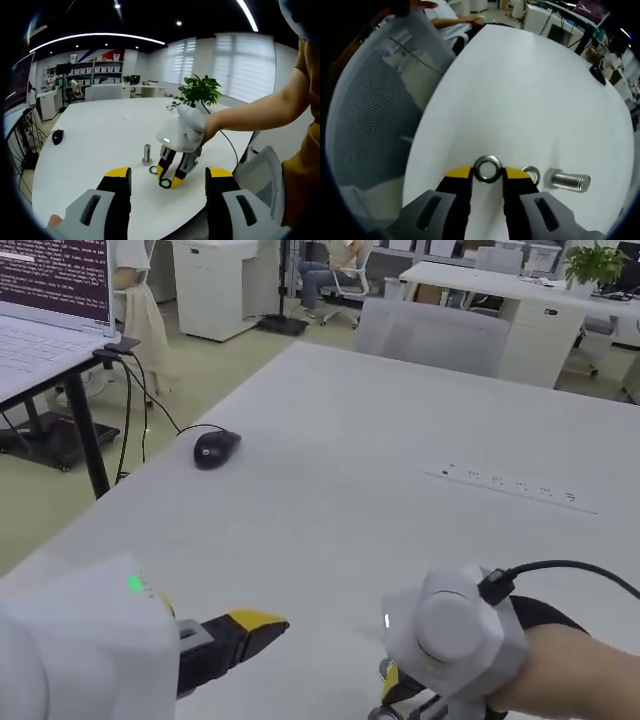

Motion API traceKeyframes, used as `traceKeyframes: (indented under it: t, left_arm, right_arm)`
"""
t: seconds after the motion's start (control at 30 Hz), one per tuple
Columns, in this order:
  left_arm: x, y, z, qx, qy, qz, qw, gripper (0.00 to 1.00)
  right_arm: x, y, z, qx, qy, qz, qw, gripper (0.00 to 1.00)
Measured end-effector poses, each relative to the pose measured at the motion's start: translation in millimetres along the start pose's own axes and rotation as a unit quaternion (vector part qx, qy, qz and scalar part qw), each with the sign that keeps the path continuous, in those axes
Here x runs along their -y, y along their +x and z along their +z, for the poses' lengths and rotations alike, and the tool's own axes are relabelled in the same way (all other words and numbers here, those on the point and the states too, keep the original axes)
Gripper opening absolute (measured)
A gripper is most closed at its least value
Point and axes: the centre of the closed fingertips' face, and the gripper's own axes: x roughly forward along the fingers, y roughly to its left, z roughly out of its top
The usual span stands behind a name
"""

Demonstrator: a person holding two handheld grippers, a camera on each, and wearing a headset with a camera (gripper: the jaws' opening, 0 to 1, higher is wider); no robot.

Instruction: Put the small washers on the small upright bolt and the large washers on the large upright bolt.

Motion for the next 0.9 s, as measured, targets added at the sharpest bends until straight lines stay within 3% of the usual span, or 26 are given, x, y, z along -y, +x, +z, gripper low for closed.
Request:
traceKeyframes:
  t: [0.23, 0.6, 0.9]
  left_arm:
    - [0.3, -1.0, 0.6, -0.001, 0.003, -0.001, 1.0, 0.59]
    - [0.9, -0.7, -1.2, -0.005, 0.004, -0.002, 1.0, 0.59]
    - [3.6, 3.4, -0.4, -0.005, 0.007, -0.007, 0.9999, 0.59]
  right_arm:
    - [1.5, -0.8, -0.4, 0.001, 0.025, -0.005, 0.9997, 0.22]
    - [-2.8, -5.5, -3.9, 0.0, 0.03, -0.002, 0.9995, 0.22]
    - [3.3, -23.6, -11.5, -0.002, 0.036, -0.015, 0.9992, 0.22]
